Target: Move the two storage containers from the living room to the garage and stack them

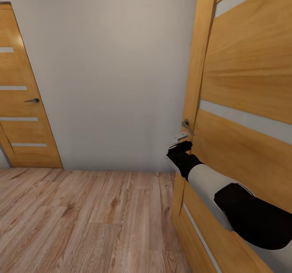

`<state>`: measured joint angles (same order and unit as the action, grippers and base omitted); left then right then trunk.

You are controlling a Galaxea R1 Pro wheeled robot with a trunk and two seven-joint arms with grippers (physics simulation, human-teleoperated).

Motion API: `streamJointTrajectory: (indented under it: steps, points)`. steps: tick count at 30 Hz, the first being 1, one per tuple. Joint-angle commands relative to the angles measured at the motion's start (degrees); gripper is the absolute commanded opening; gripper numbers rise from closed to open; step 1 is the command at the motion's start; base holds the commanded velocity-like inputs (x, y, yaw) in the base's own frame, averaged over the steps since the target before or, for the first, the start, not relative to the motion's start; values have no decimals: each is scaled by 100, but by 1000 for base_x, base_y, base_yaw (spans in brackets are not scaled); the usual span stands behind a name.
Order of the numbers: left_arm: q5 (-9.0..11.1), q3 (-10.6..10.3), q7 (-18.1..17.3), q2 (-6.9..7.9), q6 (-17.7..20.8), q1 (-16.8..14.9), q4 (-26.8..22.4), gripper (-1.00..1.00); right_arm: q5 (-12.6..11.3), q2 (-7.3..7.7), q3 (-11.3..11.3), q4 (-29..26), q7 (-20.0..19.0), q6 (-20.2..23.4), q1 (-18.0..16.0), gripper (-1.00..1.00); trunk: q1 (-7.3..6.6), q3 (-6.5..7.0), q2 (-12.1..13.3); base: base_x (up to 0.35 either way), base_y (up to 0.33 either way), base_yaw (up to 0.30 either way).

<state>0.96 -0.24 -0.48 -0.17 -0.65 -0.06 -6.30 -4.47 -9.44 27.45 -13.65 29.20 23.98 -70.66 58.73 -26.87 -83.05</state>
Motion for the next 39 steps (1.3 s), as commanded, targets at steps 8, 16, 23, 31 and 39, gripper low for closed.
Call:
streamJointTrajectory:
  steps: [8, 16, 23, 31, 39]
  points:
    - [13, -2, -5, 0, -8, 2, -3, 100, -10, 503, 99, 117, 308, 51, -9, 100, 0, -6, -3, 0, 0, 0]
    - [12, -2, -5, 0, -9, 3, -5, 100, -10, 513, 111, 126, 386, 88, -9, 100, 0, -6, -3, 0, 0, 0]
    - [11, -2, -5, -1, -13, 0, -3, 100, -1, 516, 110, 133, 451, 97, -8, 100, 0, -6, -3, 0, 0, 0]
    - [10, -2, -5, 0, -7, 0, -3, 100, 41, 492, 95, 86, 377, 70, -6, 100, 0, -6, -3, 0, 0, 0]
    - [11, -2, -5, 0, -8, -1, -3, 100, 43, 481, 94, 56, 384, 93, -9, 100, 0, -6, -3, 0, 0, 0]
